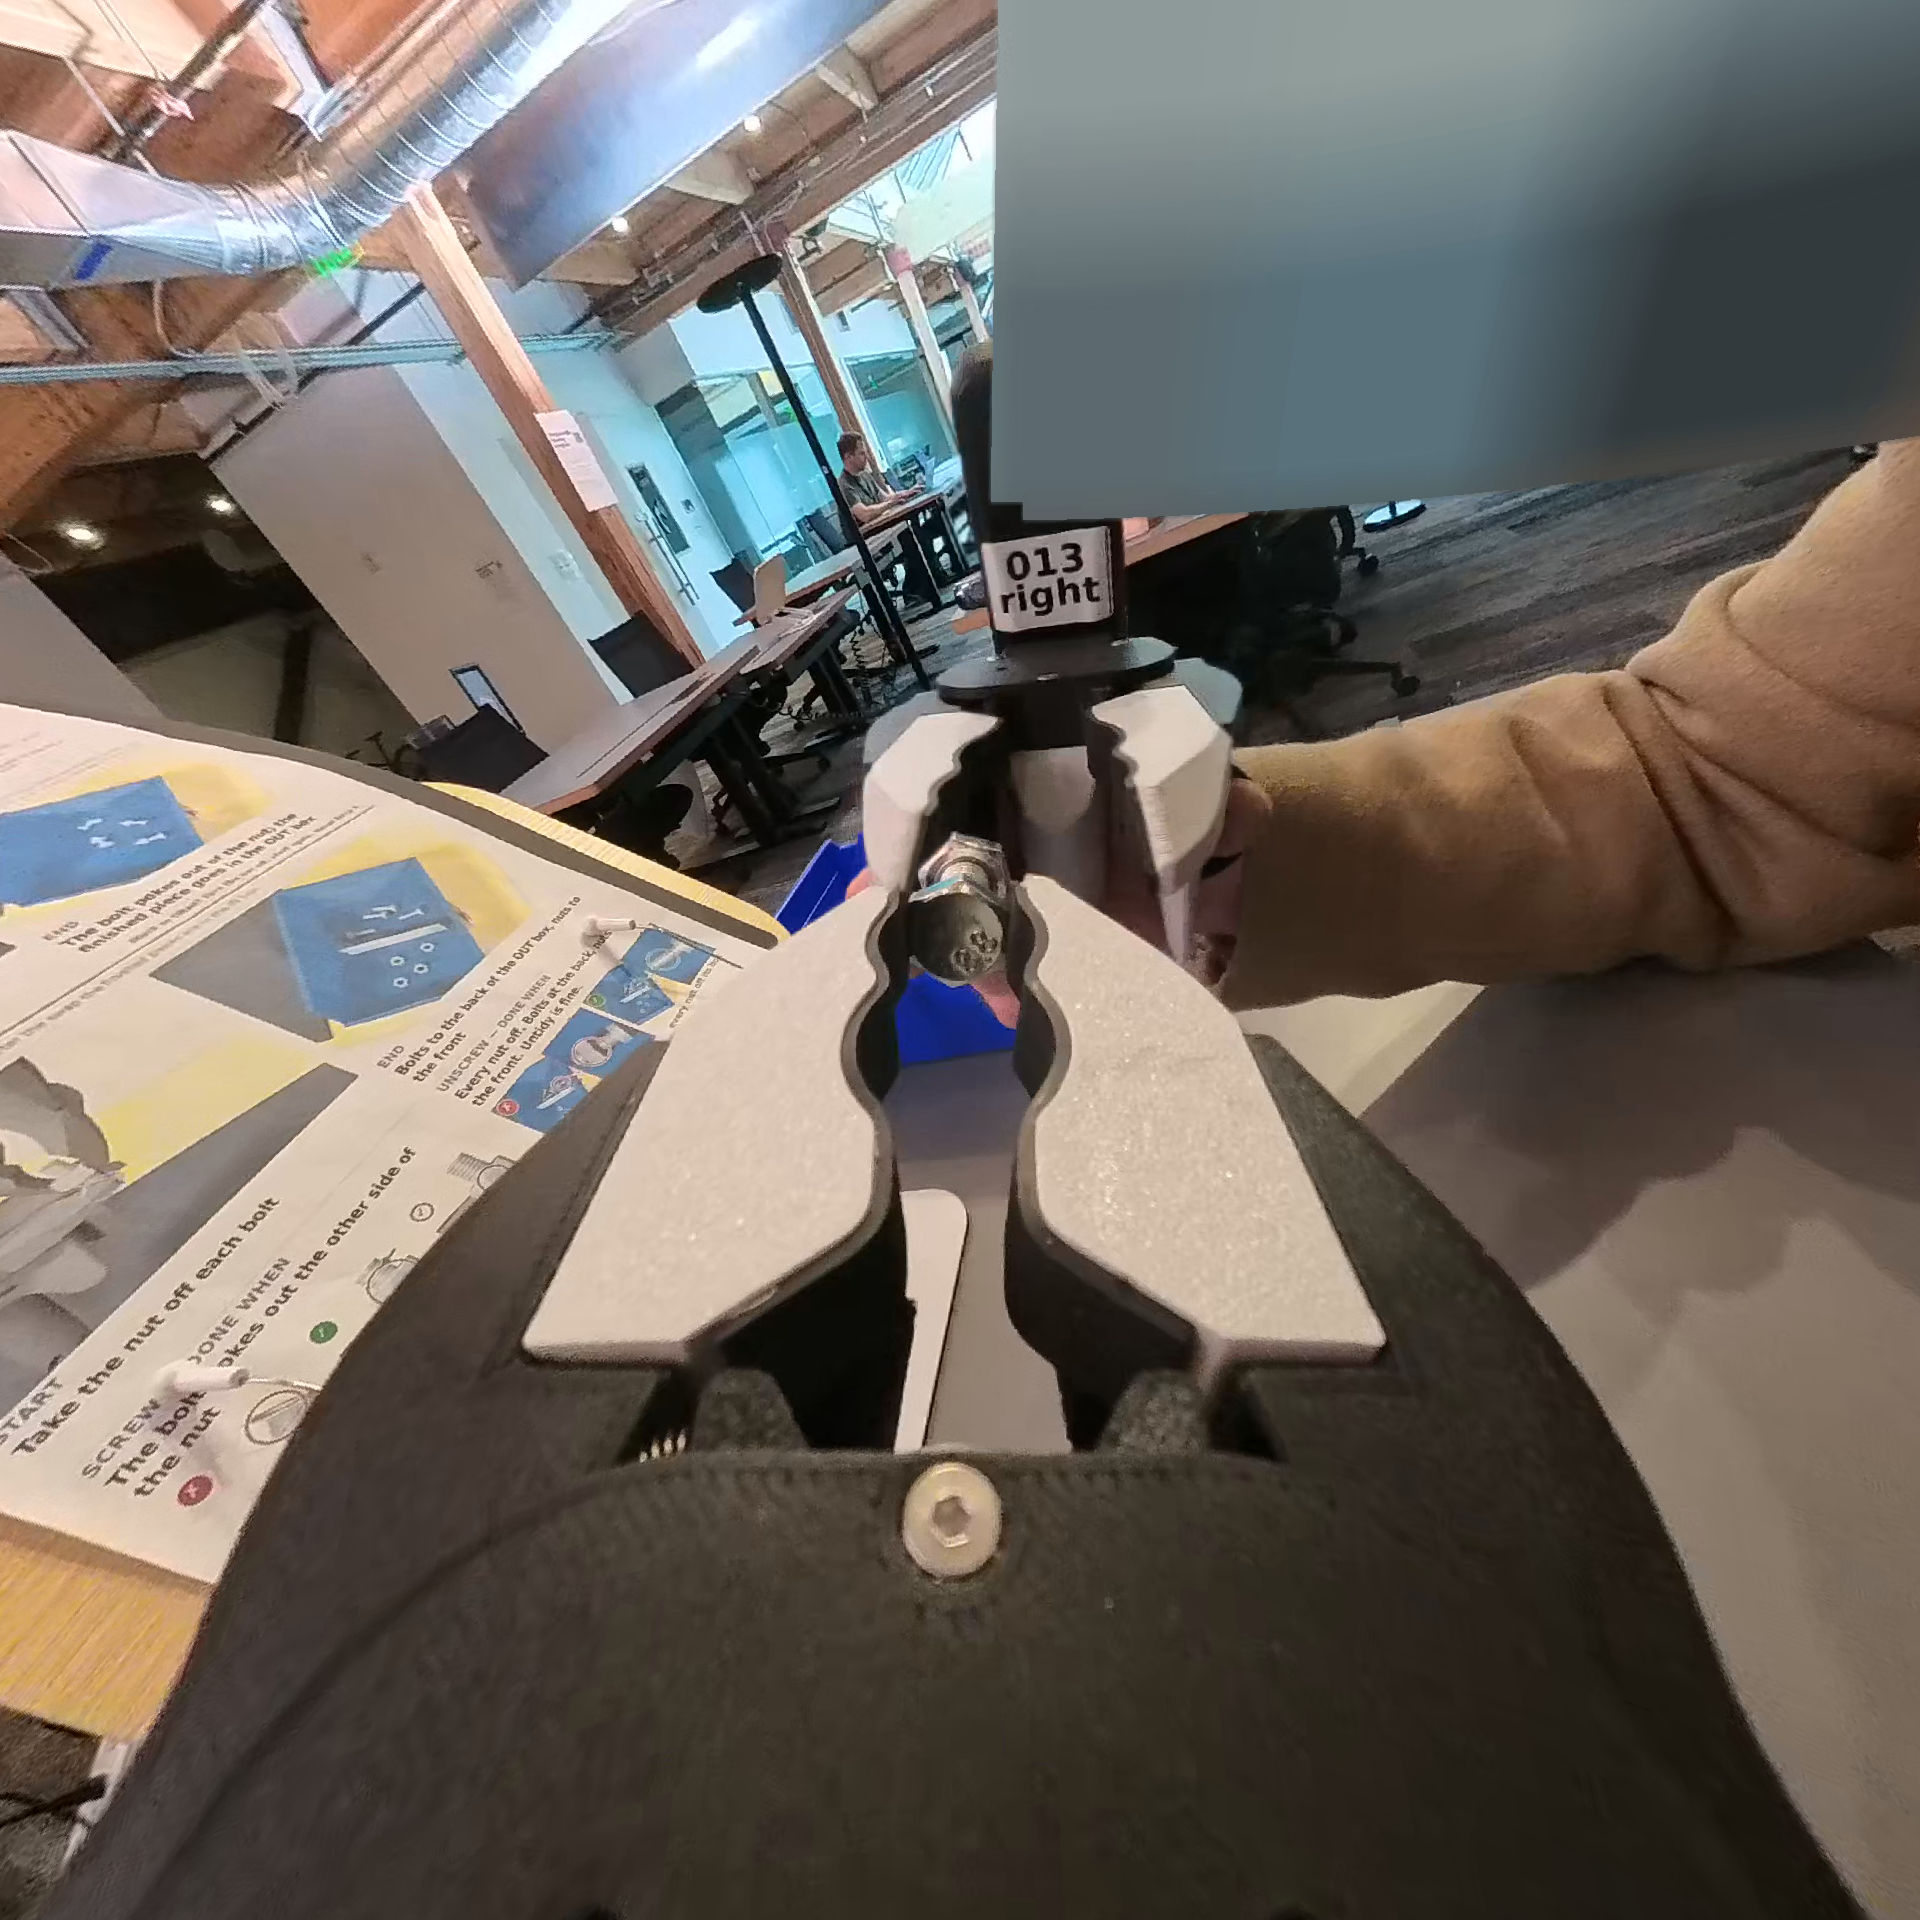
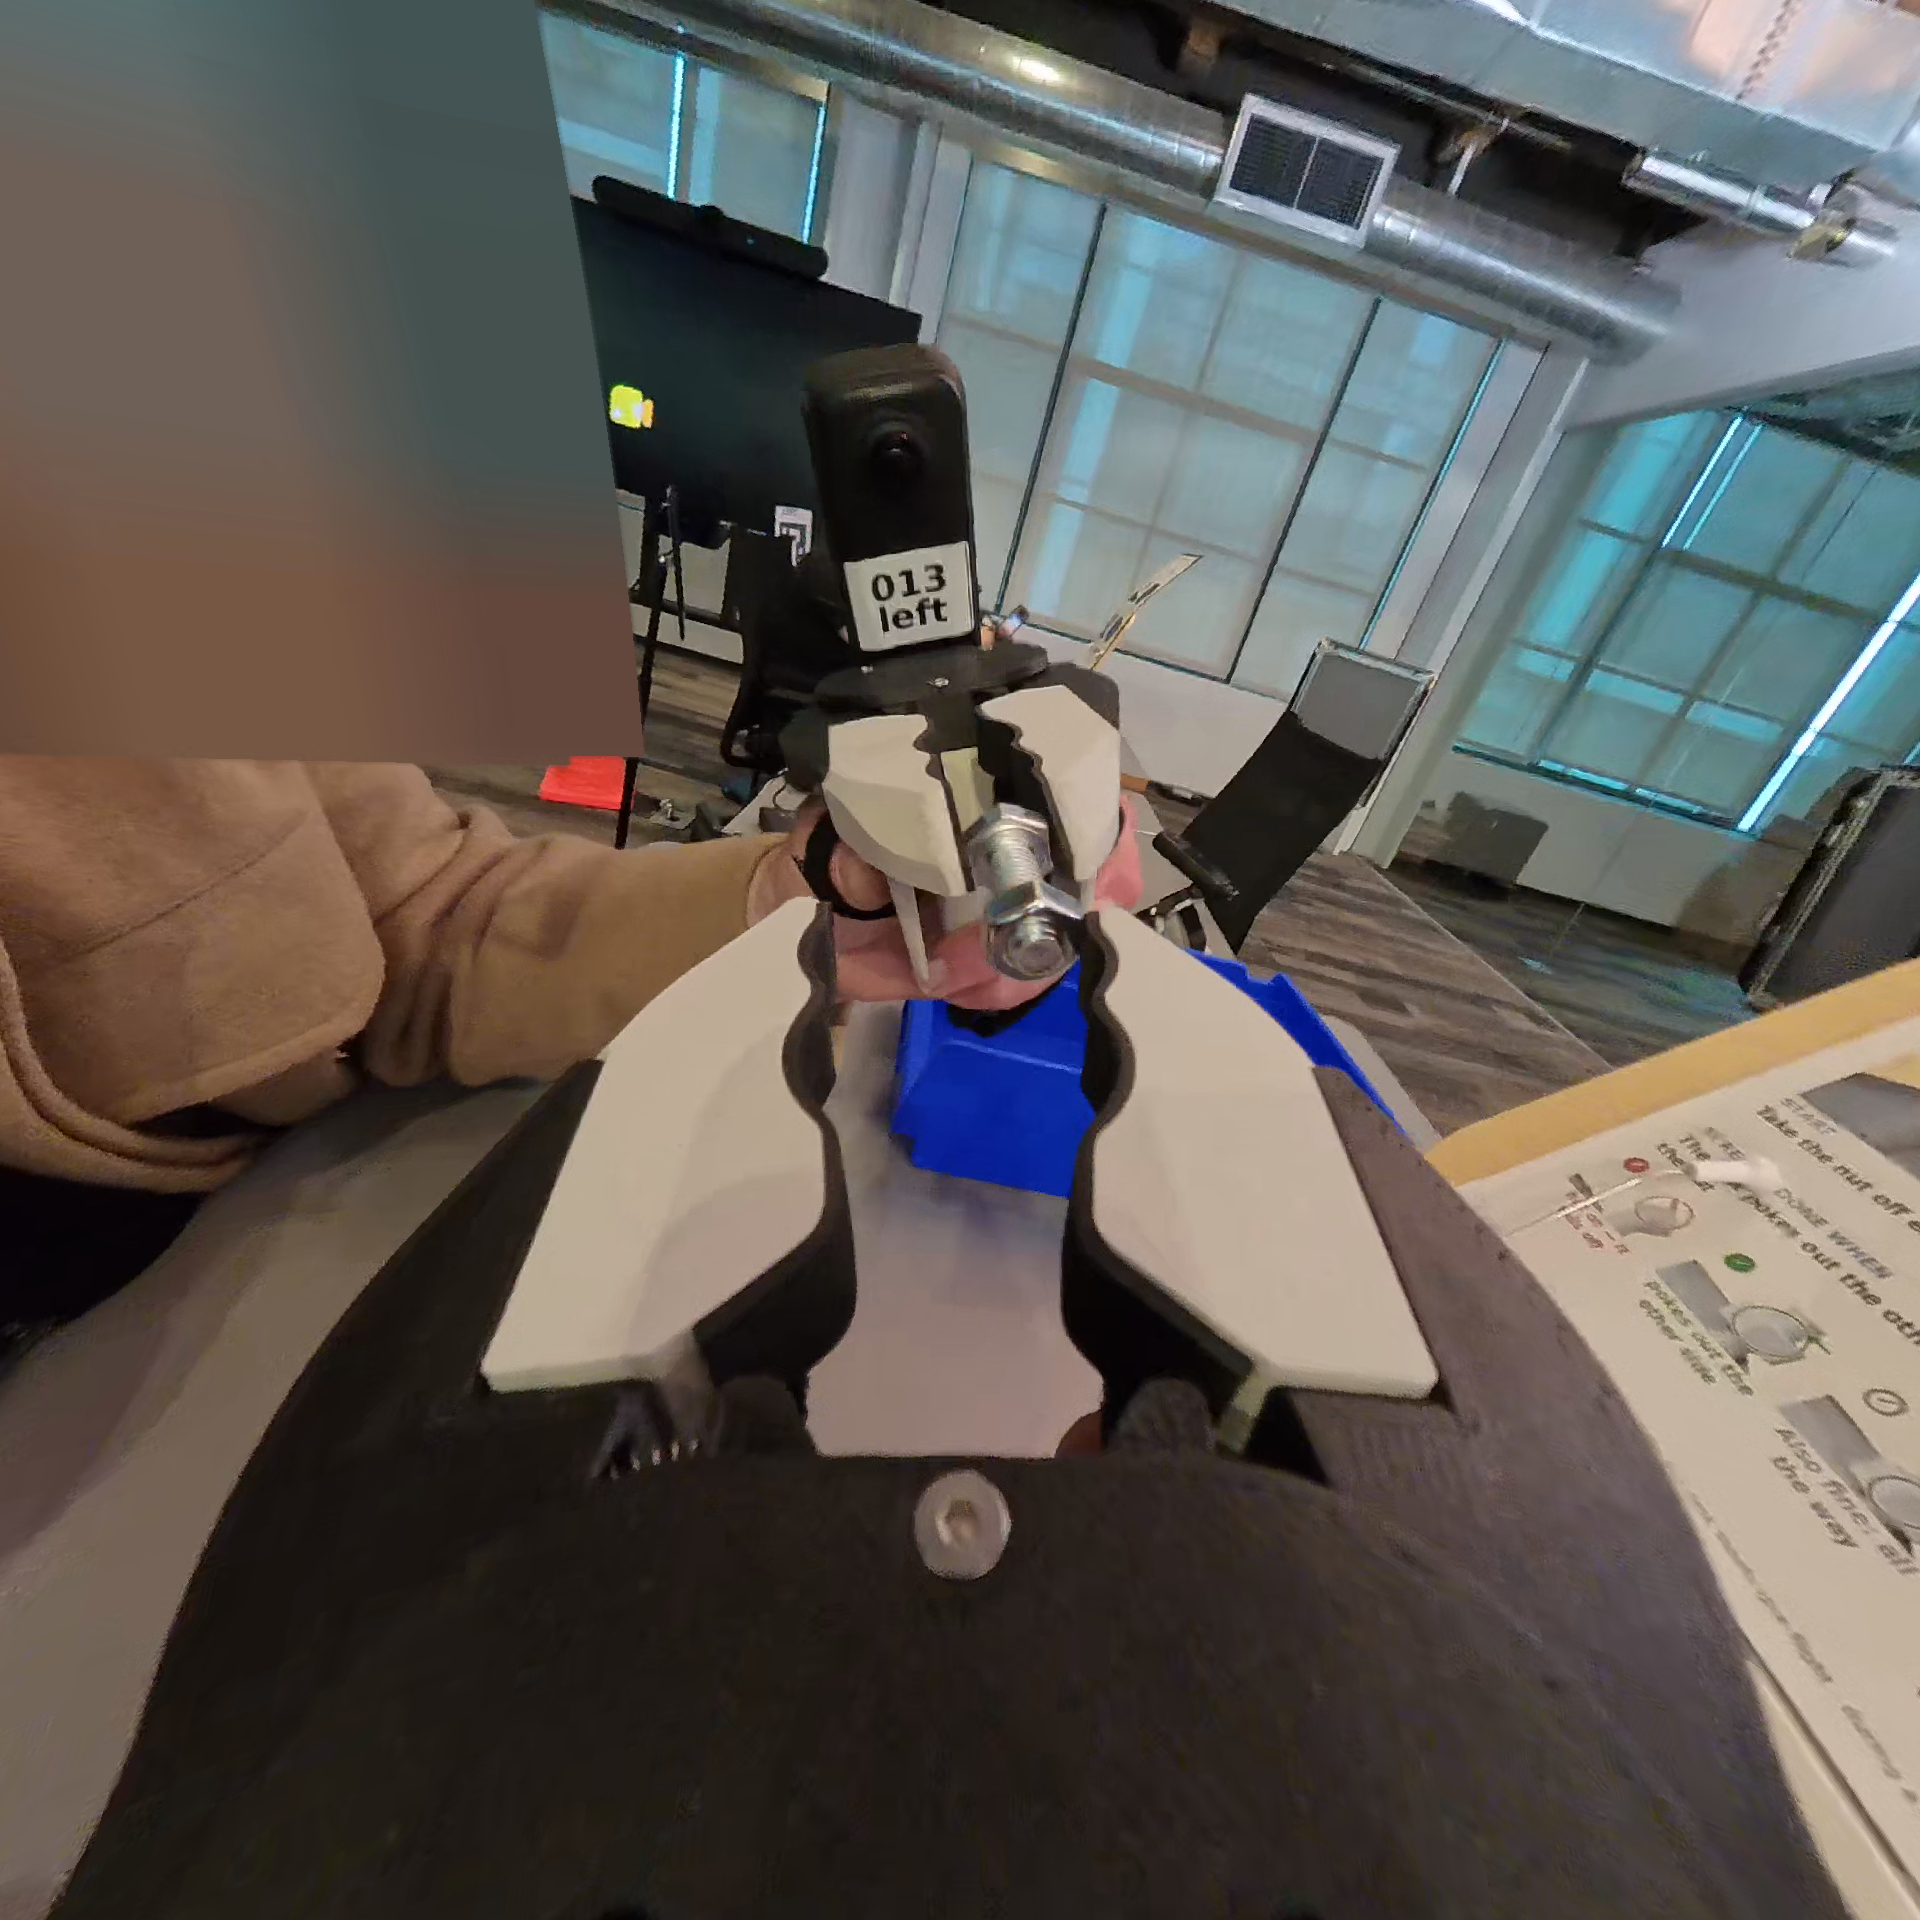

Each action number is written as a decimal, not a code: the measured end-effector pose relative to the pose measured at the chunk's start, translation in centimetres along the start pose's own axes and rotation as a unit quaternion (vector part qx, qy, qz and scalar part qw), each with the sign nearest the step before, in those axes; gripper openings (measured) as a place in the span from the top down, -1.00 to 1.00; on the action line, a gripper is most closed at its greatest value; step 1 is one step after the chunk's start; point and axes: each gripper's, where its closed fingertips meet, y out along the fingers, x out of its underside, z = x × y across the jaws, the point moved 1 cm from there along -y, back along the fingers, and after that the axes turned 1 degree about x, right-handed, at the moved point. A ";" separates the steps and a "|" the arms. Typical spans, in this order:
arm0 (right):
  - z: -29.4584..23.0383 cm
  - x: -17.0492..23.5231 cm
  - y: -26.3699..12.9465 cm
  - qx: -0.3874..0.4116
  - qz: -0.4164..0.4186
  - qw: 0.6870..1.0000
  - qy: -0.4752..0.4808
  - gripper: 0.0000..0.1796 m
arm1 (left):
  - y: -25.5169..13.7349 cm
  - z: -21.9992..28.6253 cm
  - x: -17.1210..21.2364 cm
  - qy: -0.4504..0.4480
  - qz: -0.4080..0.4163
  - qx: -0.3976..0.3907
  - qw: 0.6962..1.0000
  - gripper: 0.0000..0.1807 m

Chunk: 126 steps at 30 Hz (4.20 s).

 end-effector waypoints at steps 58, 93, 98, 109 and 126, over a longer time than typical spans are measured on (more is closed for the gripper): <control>-0.2 -1.2 -0.3 0.014 0.018 1.000 -0.022 0.57 | -0.4 -0.3 -0.1 -0.022 0.020 0.007 1.000 0.81; 0.0 -1.5 0.0 0.045 -0.007 0.998 -0.048 0.56 | -0.9 -0.2 -0.6 -0.066 0.074 0.042 0.994 0.81; -0.3 -1.3 0.4 0.042 -0.012 0.998 -0.049 0.54 | -1.0 -0.2 -0.6 -0.066 0.074 0.044 0.994 0.81; 0.3 -0.9 0.2 0.051 -0.023 0.997 -0.044 0.57 | -1.0 -0.3 -0.5 -0.066 0.073 0.040 0.994 0.81; 0.2 -0.9 0.1 0.049 -0.022 0.997 -0.047 0.57 | -1.0 -0.4 -0.4 -0.067 0.071 0.039 0.994 0.81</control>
